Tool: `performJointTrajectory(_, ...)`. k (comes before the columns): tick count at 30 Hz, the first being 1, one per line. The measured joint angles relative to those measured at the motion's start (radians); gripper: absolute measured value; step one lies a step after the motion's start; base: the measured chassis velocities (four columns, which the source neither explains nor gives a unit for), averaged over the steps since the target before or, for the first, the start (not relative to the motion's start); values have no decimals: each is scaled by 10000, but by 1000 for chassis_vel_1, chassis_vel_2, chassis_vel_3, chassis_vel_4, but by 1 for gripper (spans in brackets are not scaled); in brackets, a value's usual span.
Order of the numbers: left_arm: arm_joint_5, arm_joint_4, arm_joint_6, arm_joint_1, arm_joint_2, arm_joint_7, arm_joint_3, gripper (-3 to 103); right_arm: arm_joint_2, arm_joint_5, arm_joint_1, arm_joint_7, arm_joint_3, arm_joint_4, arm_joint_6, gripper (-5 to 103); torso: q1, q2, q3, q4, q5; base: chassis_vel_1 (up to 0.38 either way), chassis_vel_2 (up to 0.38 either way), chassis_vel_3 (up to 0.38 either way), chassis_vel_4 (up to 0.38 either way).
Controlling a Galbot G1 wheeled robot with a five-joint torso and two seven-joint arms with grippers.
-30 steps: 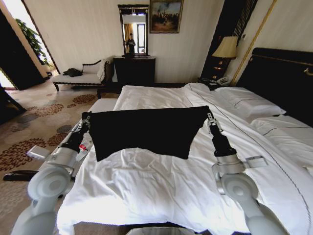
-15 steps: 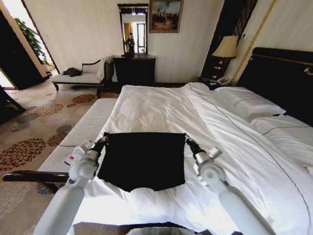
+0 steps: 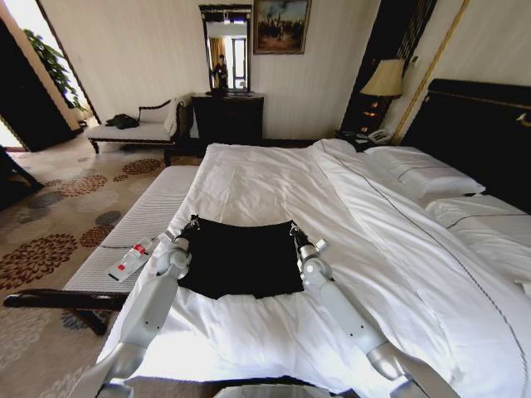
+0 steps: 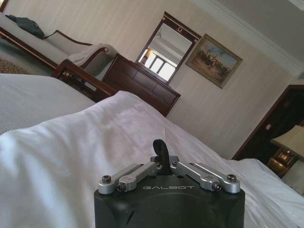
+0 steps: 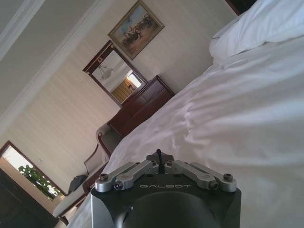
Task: Fold the clothes on the bed.
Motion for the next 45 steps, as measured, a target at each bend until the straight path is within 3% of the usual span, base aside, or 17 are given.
performJointTrajectory(6, -30, -585, -64, 827, 139, 275, -293, 2, -99, 442, -1028, -466, 374, 583, 291, 1, -1, 0, -1, -3, 1, 0, 0, 0, 0)
performJointTrajectory(14, 447, -1708, -157, 2335, 788, 305, -721, 2, -116, -793, -2479, -768, 848, 1452, 704, 1, -1, 2, -2, 0, 0, 0, 0, 0, 0)
performJointTrajectory(21, 630, -2142, -478, 3267, 895, 538, -1065, 2, -193, -1216, -3198, -750, 1057, 2039, 872, 1, -1, 1, -2, -4, 1, 0, 0, 0, 0)
performJointTrajectory(34, 616, -2904, -535, 4582, 812, 703, -1550, 2, 185, -1983, -4858, -668, 1280, 2722, 1269, 1, 0, 2, -1, -5, 0, 0, 0, 0, 0)
performJointTrajectory(45, 882, -3085, -776, 5463, 906, 889, -1760, 2, 345, -2489, -5279, -432, 1291, 2700, 1460, 1, 1, 0, 0, -2, 1, 0, 0, 0, 0)
